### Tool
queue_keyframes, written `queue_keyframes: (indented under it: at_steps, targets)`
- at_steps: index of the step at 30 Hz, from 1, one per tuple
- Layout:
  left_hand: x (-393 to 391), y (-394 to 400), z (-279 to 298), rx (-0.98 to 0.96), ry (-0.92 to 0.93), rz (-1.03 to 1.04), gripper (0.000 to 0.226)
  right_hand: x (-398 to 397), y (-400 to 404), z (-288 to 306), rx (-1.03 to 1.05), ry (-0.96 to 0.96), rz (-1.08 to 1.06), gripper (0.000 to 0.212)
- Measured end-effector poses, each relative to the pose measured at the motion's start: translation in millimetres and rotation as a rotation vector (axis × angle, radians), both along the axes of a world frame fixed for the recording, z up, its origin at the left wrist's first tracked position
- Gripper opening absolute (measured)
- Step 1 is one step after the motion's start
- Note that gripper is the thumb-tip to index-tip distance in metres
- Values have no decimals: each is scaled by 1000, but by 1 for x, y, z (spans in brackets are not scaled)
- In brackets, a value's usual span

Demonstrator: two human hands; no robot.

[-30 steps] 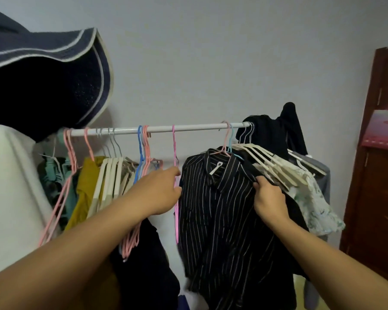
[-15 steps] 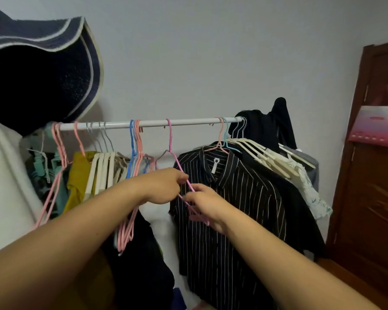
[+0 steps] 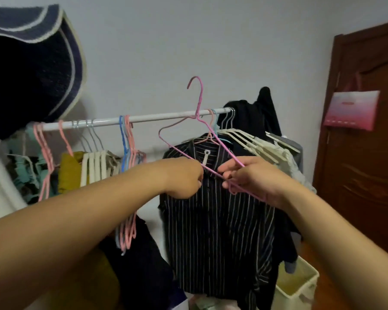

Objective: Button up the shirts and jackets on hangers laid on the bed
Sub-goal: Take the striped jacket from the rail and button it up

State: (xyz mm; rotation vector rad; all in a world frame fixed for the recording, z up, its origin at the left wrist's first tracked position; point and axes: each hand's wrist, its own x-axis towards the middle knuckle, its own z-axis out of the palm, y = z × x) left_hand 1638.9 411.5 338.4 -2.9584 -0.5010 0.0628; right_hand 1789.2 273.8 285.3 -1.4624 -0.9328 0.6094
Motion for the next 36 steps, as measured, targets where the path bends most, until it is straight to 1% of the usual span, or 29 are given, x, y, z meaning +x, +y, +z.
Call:
queue_keyframes:
  at_steps: [2,4,6,8,10,12,13,14,15,16,18,20,21,23,26,28,30,32,34,36]
  targets:
    - [25,-28,-2,41,66,-101,33,5,-42,-17,-33,11,-28,29]
    - [49,-66,-6,56,93,-214,35,5,-97,-40,-52,27,-85,31]
    - [68,-114,-18,45,76,-318,36,-1,-165,-67,-47,78,-165,29]
    - [79,-169,-43,-21,-6,-433,31,-18,-241,-97,-48,126,-265,27]
    - [84,-242,-86,-206,-165,-595,18,-52,-330,-136,-52,183,-398,26]
    - [78,-333,-146,-487,-319,-736,12,-107,-425,-178,-54,275,-577,24]
    - [68,-380,-178,-604,-350,-792,13,-141,-470,-200,-68,316,-687,23]
    - [54,-429,-213,-690,-337,-849,16,-179,-512,-223,-80,364,-809,22]
    - [35,-479,-248,-756,-267,-906,18,-220,-553,-246,-78,414,-940,23]
    - [15,-525,-283,-791,-152,-962,20,-262,-589,-272,-55,469,-1072,24]
    - [-29,-605,-351,-758,158,-1073,24,-350,-641,-326,17,609,-1341,26]
    - [-78,-669,-411,-598,501,-1201,36,-437,-669,-381,123,765,-1605,26]
    - [-97,-687,-431,-509,637,-1251,41,-470,-673,-401,168,823,-1716,24]
    - [-143,-728,-467,-373,856,-1377,44,-540,-676,-436,250,956,-1996,20]
    - [-204,-772,-503,-291,1040,-1499,39,-635,-662,-474,348,1143,-2352,10]
    - [-238,-794,-519,-242,1153,-1593,37,-689,-641,-491,382,1224,-2518,18]
    - [-268,-814,-532,-199,1254,-1657,36,-732,-616,-496,467,1288,-2690,20]
    - [-292,-831,-538,-149,1295,-1699,36,-767,-592,-494,559,1353,-2836,23]
    - [-319,-846,-531,-126,1313,-1738,34,-800,-575,-482,596,1406,-2958,26]
    - [-350,-859,-518,-126,1330,-1778,33,-832,-569,-469,611,1355,-3093,28]
